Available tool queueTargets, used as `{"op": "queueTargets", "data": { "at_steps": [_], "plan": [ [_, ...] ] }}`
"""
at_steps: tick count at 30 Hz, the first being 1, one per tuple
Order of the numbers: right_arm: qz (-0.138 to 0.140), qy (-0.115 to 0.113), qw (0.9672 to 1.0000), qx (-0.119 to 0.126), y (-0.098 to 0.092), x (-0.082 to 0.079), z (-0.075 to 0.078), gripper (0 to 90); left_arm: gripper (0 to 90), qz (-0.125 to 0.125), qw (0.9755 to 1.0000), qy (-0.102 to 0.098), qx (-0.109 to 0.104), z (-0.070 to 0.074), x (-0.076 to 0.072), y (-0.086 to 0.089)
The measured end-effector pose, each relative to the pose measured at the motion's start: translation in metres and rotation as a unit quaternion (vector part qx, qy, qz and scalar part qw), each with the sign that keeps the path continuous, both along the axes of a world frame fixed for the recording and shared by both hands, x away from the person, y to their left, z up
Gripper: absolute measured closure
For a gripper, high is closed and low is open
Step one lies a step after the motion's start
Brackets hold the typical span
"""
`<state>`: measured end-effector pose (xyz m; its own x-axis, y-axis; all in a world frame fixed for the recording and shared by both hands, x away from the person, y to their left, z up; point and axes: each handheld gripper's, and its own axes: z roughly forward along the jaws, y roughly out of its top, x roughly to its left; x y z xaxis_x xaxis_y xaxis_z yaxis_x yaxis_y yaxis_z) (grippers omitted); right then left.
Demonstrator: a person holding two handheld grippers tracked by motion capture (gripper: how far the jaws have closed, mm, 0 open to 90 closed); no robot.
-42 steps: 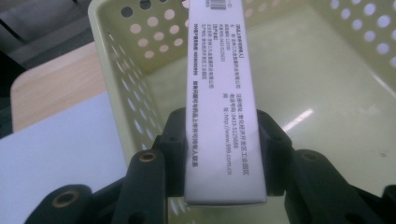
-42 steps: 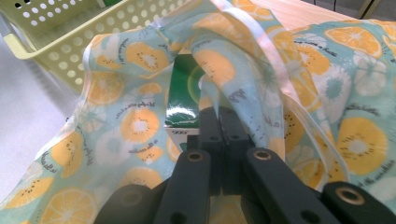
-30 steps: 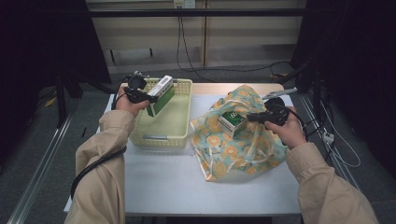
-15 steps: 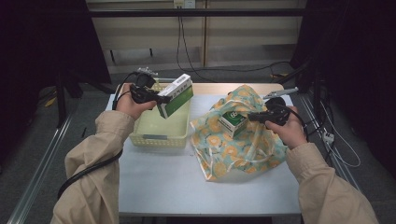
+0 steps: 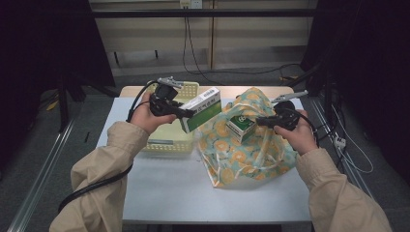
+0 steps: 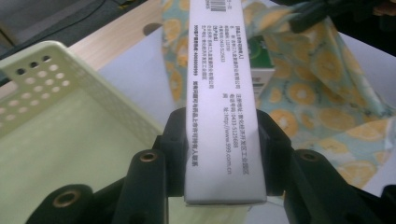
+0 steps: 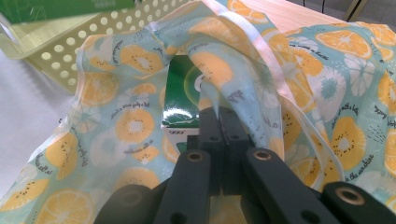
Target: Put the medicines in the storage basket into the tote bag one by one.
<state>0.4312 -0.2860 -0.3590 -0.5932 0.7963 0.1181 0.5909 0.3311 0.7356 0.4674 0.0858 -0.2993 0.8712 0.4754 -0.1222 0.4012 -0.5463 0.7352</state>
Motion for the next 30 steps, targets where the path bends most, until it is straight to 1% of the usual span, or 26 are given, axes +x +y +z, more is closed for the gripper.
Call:
{"op": "queueTargets", "data": {
  "at_steps": [1,3,4,7,10,11,12,15,17,22,23,24,25,26,29,30],
  "plan": [
    [-0.001,-0.001,1.0000,0.000,0.000,0.000,0.000,90.0,62.9,-0.008,0.9999,0.000,0.007,0.000,-0.003,-0.003],
    [-0.001,-0.001,1.0000,0.000,0.000,0.000,0.001,90.0,62.9,-0.024,0.9996,-0.001,0.012,-0.001,-0.008,-0.008],
    [-0.001,-0.001,1.0000,0.001,0.000,0.000,0.002,90.0,63.0,-0.028,0.9996,-0.001,0.007,-0.001,-0.011,-0.010],
    [-0.001,-0.002,1.0000,0.003,0.000,0.000,0.003,90.0,62.9,-0.045,0.9990,-0.001,0.005,-0.002,-0.017,-0.016],
    [-0.001,-0.001,1.0000,0.004,0.000,0.000,0.004,90.0,62.9,-0.059,0.9982,0.001,0.009,-0.004,-0.023,-0.022],
    [-0.002,-0.002,1.0000,0.004,0.000,0.000,0.005,90.0,62.9,-0.064,0.9979,0.003,0.004,-0.006,-0.025,-0.025],
    [-0.002,-0.001,1.0000,0.004,0.000,0.000,0.005,90.0,62.9,-0.069,0.9976,0.005,0.004,-0.007,-0.027,-0.027],
    [-0.001,-0.003,1.0000,0.005,0.001,0.000,0.007,90.0,62.9,-0.081,0.9967,0.005,0.009,-0.012,-0.032,-0.036],
    [0.000,-0.005,1.0000,0.005,0.001,0.000,0.009,90.0,62.9,-0.091,0.9958,0.007,0.009,-0.016,-0.034,-0.042],
    [0.001,-0.008,1.0000,0.004,0.001,0.000,0.013,90.0,62.9,-0.105,0.9942,0.008,0.020,-0.026,-0.037,-0.058],
    [0.002,-0.009,1.0000,0.003,0.001,0.000,0.014,90.0,62.9,-0.105,0.9942,0.010,0.020,-0.028,-0.038,-0.061],
    [0.002,-0.010,0.9999,0.004,0.001,0.000,0.014,90.0,62.9,-0.107,0.9938,0.009,0.026,-0.030,-0.038,-0.063],
    [0.000,-0.010,0.9999,0.004,0.000,-0.001,0.015,90.0,62.9,-0.113,0.9933,0.011,0.020,-0.033,-0.038,-0.066],
    [0.000,-0.009,1.0000,0.004,0.000,-0.001,0.015,90.0,62.9,-0.114,0.9932,0.012,0.018,-0.035,-0.039,-0.068],
    [-0.002,-0.012,0.9999,0.005,-0.003,-0.001,0.016,90.0,62.9,-0.118,0.9927,0.014,0.023,-0.041,-0.040,-0.074],
    [-0.003,-0.011,0.9999,0.006,-0.003,-0.002,0.016,90.0,62.9,-0.116,0.9929,0.015,0.025,-0.043,-0.040,-0.076]
  ]
}}
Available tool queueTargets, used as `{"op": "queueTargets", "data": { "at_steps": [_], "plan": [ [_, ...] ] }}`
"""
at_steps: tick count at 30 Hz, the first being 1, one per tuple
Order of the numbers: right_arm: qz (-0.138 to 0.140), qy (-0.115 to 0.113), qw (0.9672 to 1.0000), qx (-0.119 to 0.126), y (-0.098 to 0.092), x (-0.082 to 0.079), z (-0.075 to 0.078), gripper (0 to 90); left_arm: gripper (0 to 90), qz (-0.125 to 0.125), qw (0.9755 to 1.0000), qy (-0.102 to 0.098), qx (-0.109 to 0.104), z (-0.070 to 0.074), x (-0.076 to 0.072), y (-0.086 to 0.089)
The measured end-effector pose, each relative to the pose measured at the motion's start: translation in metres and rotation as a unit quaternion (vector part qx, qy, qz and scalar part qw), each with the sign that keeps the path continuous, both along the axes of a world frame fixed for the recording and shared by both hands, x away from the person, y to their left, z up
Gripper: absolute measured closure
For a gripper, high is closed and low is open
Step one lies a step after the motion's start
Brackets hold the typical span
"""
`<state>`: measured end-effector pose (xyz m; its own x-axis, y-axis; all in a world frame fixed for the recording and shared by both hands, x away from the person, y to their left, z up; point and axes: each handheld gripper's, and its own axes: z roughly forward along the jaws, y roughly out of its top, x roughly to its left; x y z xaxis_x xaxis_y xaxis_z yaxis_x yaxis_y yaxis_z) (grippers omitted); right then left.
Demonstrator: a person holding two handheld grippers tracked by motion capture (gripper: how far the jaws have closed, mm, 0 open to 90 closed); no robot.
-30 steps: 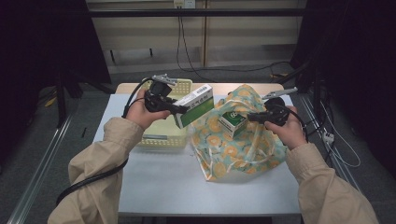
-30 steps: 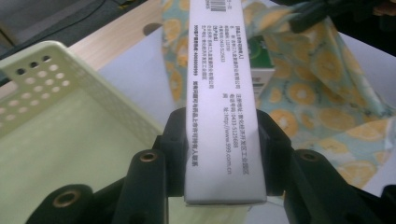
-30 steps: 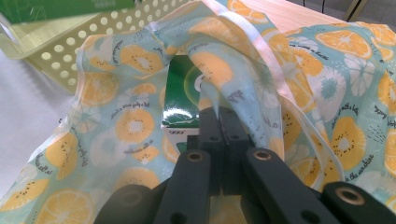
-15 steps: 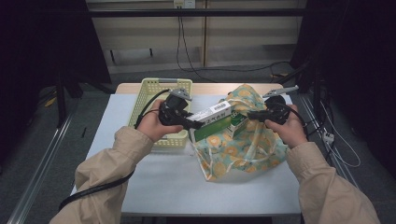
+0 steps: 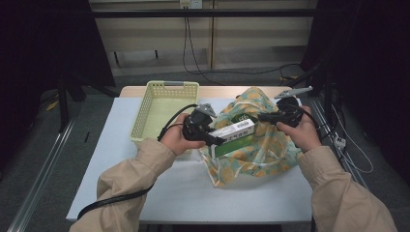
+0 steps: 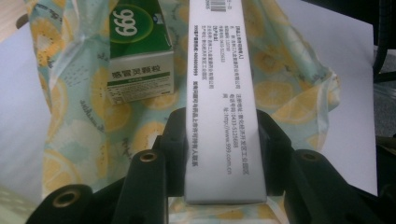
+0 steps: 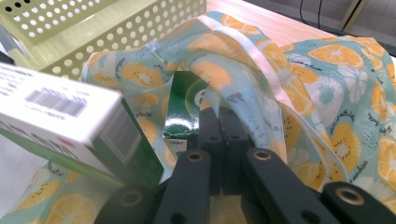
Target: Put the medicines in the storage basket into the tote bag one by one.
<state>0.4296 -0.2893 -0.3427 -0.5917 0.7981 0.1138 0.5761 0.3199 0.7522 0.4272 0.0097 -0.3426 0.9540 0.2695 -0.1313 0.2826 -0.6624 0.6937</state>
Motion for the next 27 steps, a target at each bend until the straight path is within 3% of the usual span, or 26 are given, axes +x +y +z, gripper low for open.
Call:
{"op": "queueTargets", "data": {
  "at_steps": [2,3,5,6,10,15,22,27],
  "plan": [
    [0.000,-0.001,1.0000,-0.001,-0.001,0.000,0.001,90.0,62.9,0.003,0.9999,-0.007,0.013,-0.003,-0.001,-0.005],
    [0.001,-0.001,1.0000,-0.001,-0.001,0.000,0.002,90.0,62.9,-0.003,1.0000,0.001,0.002,-0.006,-0.001,-0.008],
    [0.001,-0.003,1.0000,0.000,-0.001,0.000,0.002,90.0,62.8,0.005,0.9999,-0.007,0.011,-0.010,-0.003,-0.014],
    [0.000,-0.003,1.0000,0.002,-0.002,-0.001,0.002,90.0,62.8,-0.002,1.0000,0.001,0.003,-0.014,-0.002,-0.016],
    [0.000,-0.001,1.0000,0.001,-0.002,-0.001,0.002,90.0,62.9,-0.001,1.0000,0.008,0.004,-0.024,-0.001,-0.027],
    [0.003,-0.003,1.0000,0.003,0.000,0.000,0.002,90.0,62.8,-0.004,0.9999,-0.001,0.011,-0.034,-0.001,-0.041],
    [0.005,-0.003,1.0000,0.006,0.003,-0.001,0.002,90.0,62.8,0.010,0.9997,-0.012,0.020,-0.041,0.000,-0.058],
    [0.006,-0.002,1.0000,0.007,0.002,-0.001,0.001,90.0,62.8,0.018,0.9997,-0.013,0.013,-0.044,0.001,-0.066]
  ]
}}
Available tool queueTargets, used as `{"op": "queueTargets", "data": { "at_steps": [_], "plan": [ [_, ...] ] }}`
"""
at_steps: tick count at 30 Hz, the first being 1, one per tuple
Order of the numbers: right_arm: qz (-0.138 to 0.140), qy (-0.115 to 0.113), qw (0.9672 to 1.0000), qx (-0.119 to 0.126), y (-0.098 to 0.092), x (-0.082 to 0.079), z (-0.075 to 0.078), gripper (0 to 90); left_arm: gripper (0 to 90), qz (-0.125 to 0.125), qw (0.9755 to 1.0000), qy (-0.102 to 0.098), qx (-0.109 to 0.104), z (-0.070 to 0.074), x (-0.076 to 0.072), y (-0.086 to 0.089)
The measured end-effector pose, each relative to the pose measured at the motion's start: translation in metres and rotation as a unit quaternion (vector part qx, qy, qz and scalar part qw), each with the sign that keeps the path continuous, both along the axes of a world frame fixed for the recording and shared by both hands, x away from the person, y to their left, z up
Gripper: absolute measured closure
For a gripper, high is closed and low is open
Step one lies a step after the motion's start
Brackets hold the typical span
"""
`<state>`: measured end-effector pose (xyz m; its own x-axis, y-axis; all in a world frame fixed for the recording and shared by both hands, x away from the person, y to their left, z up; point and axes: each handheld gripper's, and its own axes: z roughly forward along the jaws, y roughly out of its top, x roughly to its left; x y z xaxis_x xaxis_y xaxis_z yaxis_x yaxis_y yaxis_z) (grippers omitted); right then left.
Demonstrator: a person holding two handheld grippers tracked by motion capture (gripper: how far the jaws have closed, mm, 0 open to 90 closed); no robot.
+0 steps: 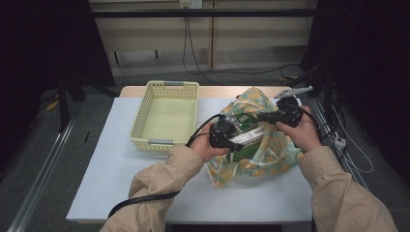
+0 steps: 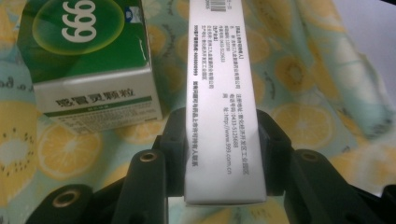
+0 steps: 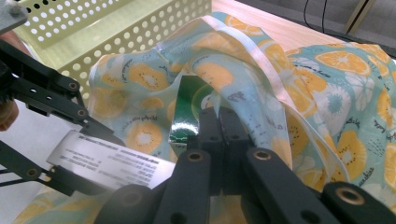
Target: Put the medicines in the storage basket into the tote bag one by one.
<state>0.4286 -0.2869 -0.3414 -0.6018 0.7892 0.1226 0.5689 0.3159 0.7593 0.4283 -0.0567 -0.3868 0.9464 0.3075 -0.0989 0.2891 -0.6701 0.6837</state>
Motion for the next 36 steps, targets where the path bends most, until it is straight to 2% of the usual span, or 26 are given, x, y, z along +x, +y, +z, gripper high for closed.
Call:
{"op": "queueTargets", "data": {
  "at_steps": [5,13,14,17,19,22,25,27,28,29,30,31,32,34,36],
  "plan": [
    [0.001,-0.002,1.0000,0.002,0.001,0.000,0.000,90.0,62.8,0.009,0.9999,-0.009,0.002,0.000,0.002,-0.009],
    [0.005,-0.004,1.0000,0.006,0.002,0.000,0.001,90.0,62.9,0.030,0.9995,-0.009,0.010,-0.002,0.008,-0.023],
    [0.004,-0.003,1.0000,0.006,0.002,0.000,0.001,90.0,62.8,0.027,0.9994,-0.013,0.015,-0.002,0.010,-0.024],
    [0.003,-0.002,1.0000,0.009,0.000,0.000,0.002,90.0,62.9,0.041,0.9990,-0.014,0.009,-0.004,0.015,-0.028],
    [0.002,0.000,1.0000,0.009,0.000,0.000,0.001,90.0,62.8,0.049,0.9988,-0.006,-0.001,-0.005,0.019,-0.031],
    [0.001,-0.002,1.0000,0.009,-0.001,0.001,0.001,90.0,62.8,0.052,0.9986,-0.009,-0.009,-0.006,0.022,-0.038],
    [0.000,-0.001,0.9999,0.011,-0.002,0.002,0.000,90.0,62.0,0.053,0.9982,-0.013,-0.026,-0.010,0.023,-0.044],
    [0.000,0.001,0.9999,0.011,-0.001,0.002,-0.001,90.0,57.7,0.059,0.9973,0.002,-0.043,-0.013,0.025,-0.045],
    [0.001,0.001,1.0000,0.009,-0.001,0.002,-0.002,90.0,51.1,0.062,0.9963,0.017,-0.056,-0.014,0.026,-0.044],
    [0.001,0.001,1.0000,0.009,-0.001,0.002,-0.002,90.0,43.3,0.057,0.9962,0.025,-0.061,-0.013,0.026,-0.043],
    [0.002,0.001,1.0000,0.008,-0.001,0.002,-0.002,90.0,34.1,0.049,0.9967,0.028,-0.058,-0.013,0.024,-0.042],
    [0.002,0.001,1.0000,0.007,-0.001,0.001,-0.001,90.0,30.4,0.047,0.9976,0.019,-0.047,-0.011,0.023,-0.040],
    [0.002,0.001,1.0000,0.008,-0.001,0.001,-0.002,90.0,31.3,0.045,0.9979,0.013,-0.045,-0.010,0.021,-0.036],
    [0.001,0.004,1.0000,0.007,-0.001,0.001,-0.002,90.0,24.6,0.041,0.9976,0.023,-0.051,-0.007,0.018,-0.029],
    [0.000,0.004,1.0000,0.005,-0.001,0.001,-0.004,90.0,19.4,0.028,0.9978,0.020,-0.056,-0.004,0.014,-0.021]
  ]
}}
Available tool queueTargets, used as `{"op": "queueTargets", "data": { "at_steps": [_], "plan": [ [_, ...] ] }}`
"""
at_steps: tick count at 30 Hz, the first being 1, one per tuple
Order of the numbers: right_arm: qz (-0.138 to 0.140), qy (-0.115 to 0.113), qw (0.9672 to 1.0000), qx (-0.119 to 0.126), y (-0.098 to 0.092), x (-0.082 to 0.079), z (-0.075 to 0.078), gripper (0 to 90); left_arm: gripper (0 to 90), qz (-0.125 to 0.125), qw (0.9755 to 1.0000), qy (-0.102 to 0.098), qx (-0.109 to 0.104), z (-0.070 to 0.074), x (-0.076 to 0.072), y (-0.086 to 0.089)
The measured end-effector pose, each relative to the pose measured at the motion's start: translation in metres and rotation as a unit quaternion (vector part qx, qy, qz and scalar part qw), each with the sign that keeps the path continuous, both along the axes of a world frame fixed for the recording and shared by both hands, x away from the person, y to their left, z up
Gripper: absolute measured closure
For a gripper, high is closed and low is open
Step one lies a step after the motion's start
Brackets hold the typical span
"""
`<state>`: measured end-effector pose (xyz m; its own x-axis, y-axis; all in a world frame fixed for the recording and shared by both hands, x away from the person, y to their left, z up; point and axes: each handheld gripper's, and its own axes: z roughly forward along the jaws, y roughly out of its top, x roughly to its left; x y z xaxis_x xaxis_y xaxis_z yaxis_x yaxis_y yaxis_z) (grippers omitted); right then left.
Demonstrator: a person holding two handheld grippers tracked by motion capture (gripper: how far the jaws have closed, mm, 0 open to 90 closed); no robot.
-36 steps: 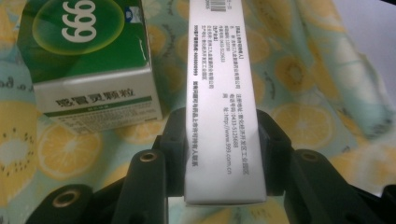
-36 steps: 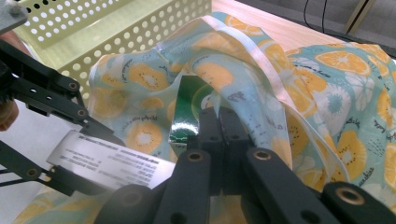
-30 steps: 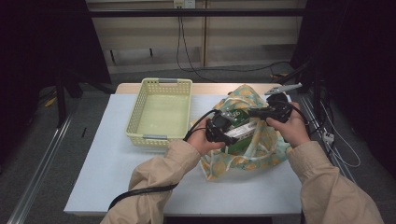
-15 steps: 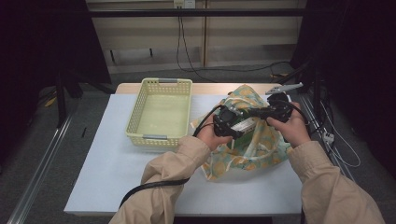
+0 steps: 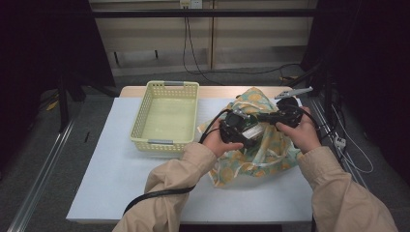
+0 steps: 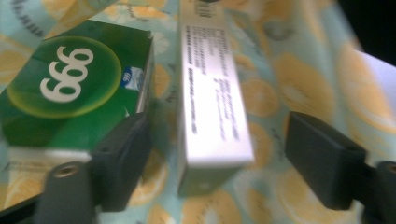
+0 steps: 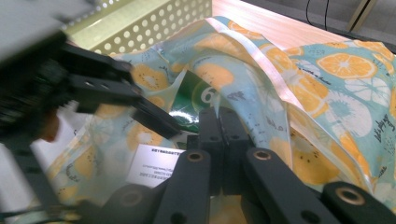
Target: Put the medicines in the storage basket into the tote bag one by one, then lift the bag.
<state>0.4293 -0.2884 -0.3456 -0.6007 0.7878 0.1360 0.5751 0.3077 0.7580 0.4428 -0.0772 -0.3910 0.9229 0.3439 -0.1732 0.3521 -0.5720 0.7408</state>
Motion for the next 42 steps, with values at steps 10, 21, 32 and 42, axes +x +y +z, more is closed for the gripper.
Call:
{"op": "queueTargets", "data": {
  "at_steps": [10,21,32,42],
  "plan": [
    [-0.002,0.002,1.0000,-0.006,0.002,-0.002,-0.001,90.0,14.3,-0.004,0.9999,-0.006,0.008,0.009,-0.018,0.043],
    [-0.002,0.002,1.0000,-0.006,0.004,-0.002,-0.002,90.0,11.9,-0.005,0.9997,-0.016,0.016,0.011,-0.037,0.082],
    [-0.001,0.006,1.0000,-0.008,0.006,-0.003,-0.004,90.0,13.1,0.015,0.9993,-0.006,0.032,-0.008,-0.044,0.110],
    [0.003,0.007,0.9999,-0.012,0.007,-0.002,-0.004,90.0,13.2,0.001,0.9990,-0.012,0.044,-0.022,-0.042,0.097]
  ]
}}
